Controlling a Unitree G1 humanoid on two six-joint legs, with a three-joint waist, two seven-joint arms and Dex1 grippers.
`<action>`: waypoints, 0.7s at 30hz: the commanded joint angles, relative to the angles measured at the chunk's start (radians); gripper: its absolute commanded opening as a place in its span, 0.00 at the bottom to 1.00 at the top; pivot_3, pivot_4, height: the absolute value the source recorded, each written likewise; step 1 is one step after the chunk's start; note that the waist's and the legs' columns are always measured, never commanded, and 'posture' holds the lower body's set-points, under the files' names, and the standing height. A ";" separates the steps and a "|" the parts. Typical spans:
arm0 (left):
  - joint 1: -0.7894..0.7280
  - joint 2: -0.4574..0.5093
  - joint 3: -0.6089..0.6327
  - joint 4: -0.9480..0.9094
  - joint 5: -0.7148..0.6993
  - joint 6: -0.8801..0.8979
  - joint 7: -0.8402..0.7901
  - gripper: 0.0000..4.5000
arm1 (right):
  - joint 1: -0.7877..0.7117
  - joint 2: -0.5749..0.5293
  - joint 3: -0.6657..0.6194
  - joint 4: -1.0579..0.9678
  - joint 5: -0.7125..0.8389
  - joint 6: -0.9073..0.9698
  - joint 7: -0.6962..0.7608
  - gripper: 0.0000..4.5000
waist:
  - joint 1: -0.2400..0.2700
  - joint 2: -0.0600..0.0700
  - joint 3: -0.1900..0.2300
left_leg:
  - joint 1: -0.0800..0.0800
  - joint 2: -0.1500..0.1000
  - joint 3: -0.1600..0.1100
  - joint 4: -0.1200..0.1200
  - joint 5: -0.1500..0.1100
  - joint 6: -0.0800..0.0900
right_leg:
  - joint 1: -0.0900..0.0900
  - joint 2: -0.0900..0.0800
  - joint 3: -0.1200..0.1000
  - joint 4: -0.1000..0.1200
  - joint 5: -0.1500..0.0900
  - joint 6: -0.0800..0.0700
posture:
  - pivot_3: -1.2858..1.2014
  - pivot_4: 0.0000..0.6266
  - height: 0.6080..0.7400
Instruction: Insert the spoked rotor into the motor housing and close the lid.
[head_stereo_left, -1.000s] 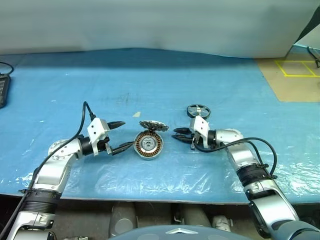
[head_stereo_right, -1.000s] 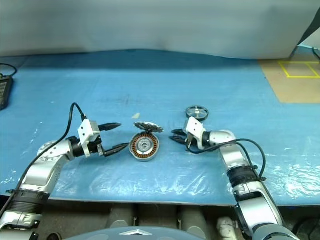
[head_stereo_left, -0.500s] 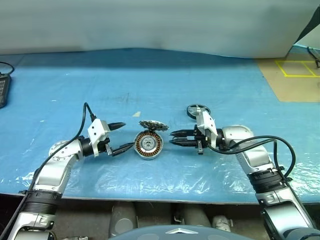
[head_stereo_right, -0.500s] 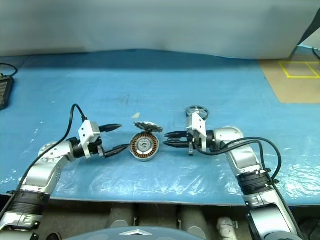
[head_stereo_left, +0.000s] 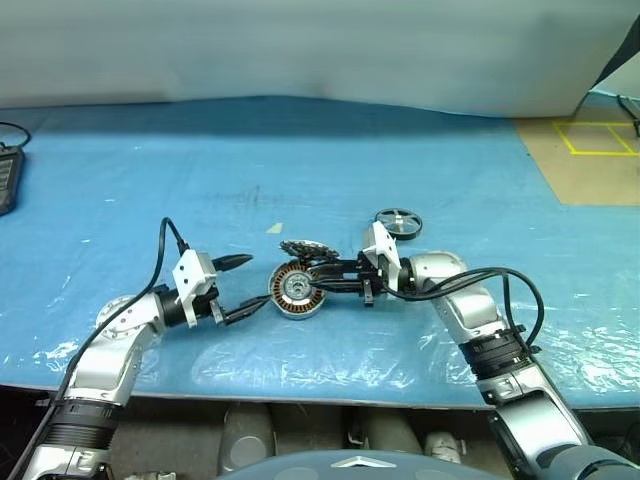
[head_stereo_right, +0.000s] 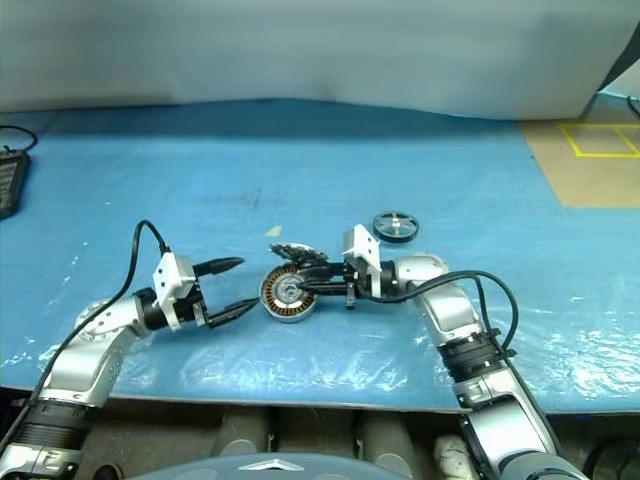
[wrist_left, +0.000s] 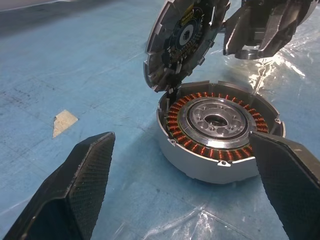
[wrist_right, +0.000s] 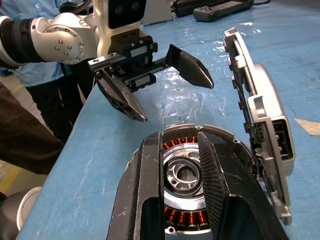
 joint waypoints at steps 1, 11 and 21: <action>0.010 0.006 0.021 -0.030 -0.019 -0.017 -0.012 1.00 | -0.023 0.025 0.011 0.019 -0.009 -0.030 -0.010 0.13 | 0.000 0.000 0.000 | 0.000 0.000 0.000 0.000 0.000 0.000 | 0.000 0.000 0.000 0.000 0.000 0.000 | 0.52 0.24 1.00; 0.061 0.011 0.027 -0.045 -0.018 -0.059 -0.037 1.00 | -0.038 0.071 0.044 0.012 -0.057 -0.022 -0.067 0.13 | -0.001 0.000 0.000 | 0.000 0.000 0.000 0.001 0.000 0.000 | 0.000 0.000 0.000 0.001 0.000 0.000 | 0.52 0.24 1.00; 0.104 0.008 0.028 -0.089 -0.020 -0.044 -0.017 1.00 | -0.048 0.092 0.070 -0.001 -0.064 0.003 -0.081 0.13 | -0.001 0.000 0.000 | 0.001 0.000 0.000 0.001 0.000 0.000 | 0.000 0.000 0.000 0.001 0.000 0.000 | 0.52 0.24 1.00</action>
